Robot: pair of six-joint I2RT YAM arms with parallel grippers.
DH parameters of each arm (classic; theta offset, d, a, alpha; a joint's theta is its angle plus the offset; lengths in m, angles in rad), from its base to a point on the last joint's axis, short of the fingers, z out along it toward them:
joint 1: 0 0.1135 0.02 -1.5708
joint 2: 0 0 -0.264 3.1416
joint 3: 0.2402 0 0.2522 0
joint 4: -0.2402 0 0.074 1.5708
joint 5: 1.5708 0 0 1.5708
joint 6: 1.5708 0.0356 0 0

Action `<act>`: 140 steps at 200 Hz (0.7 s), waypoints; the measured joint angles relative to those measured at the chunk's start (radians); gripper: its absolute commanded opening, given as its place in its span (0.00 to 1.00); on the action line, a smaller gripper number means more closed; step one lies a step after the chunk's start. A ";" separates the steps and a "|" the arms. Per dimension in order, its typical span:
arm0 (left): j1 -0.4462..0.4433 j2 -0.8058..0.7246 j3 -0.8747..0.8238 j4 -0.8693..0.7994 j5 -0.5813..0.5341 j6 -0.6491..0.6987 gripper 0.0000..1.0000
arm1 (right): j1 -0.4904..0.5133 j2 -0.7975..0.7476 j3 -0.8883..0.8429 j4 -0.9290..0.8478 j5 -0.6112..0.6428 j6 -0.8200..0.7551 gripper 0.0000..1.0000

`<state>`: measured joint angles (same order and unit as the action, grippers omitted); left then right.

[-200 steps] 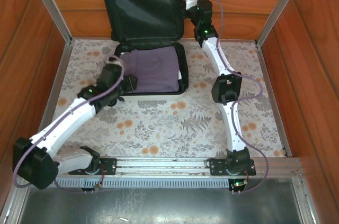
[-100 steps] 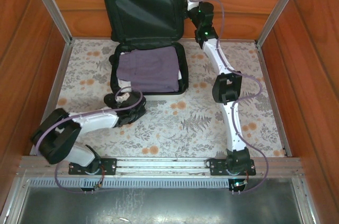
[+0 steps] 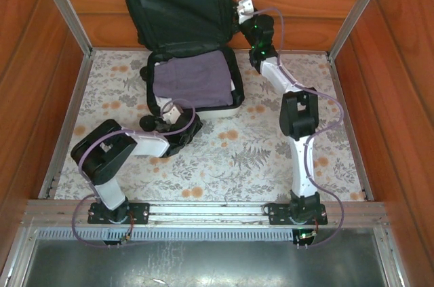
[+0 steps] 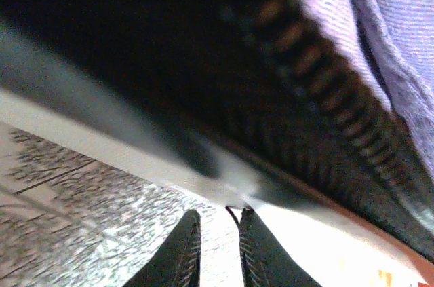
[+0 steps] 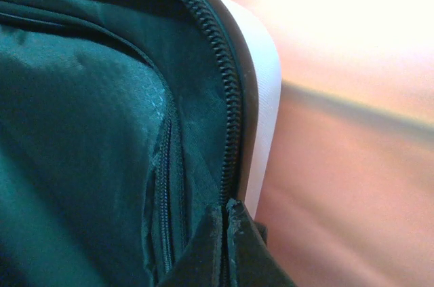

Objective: Pack the luggage

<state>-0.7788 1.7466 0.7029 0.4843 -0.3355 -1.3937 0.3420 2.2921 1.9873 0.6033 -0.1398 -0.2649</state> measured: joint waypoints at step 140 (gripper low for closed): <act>-0.218 -0.546 -0.185 -0.312 -0.122 0.221 0.51 | 0.030 -1.058 -1.039 -0.751 0.497 0.575 0.70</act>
<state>-0.9966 1.2011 0.5182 0.1726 -0.4580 -1.1728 0.3721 1.2339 0.9485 -0.1478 0.3573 0.3099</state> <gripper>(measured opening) 0.505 0.693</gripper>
